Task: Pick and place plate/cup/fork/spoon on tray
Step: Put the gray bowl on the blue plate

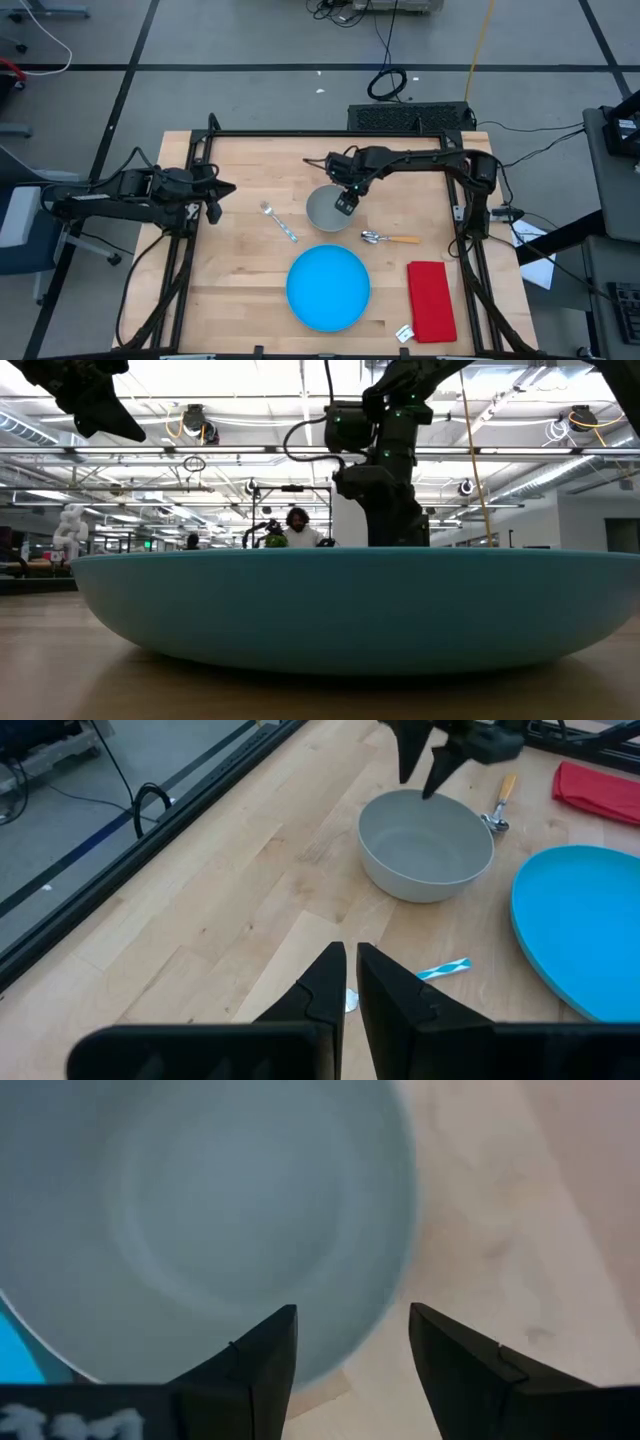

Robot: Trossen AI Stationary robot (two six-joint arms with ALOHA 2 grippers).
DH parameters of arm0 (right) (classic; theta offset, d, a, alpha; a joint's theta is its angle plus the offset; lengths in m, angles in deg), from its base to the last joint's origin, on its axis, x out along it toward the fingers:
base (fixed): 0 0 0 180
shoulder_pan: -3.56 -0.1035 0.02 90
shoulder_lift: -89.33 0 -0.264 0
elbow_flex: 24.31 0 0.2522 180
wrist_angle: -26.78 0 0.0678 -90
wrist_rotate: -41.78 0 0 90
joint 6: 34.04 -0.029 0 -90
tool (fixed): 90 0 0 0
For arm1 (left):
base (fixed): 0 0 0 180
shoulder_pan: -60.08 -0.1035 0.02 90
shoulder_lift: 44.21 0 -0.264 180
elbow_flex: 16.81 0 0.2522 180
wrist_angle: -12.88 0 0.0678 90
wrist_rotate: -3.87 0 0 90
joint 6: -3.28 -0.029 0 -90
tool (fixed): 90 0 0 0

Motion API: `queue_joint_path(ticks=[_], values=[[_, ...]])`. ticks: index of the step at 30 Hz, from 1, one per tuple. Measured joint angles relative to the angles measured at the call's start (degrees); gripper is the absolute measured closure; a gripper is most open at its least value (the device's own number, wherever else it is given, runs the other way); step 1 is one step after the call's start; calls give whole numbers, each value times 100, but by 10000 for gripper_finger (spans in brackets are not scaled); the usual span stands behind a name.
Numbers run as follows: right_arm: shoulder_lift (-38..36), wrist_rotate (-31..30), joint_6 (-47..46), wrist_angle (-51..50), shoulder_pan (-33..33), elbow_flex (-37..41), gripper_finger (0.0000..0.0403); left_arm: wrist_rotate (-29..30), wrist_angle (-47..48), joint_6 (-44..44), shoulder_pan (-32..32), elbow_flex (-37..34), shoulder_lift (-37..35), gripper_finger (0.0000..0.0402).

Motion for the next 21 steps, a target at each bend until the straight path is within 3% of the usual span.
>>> queue_joint_path(ticks=[9,21], values=[[344,-1,69,-20,-49,2,219,-17,7,-2,2,0,1,371],[244,-1,151,-54,-49,2,220,-17,9,-2,-3,0,-1,371]])
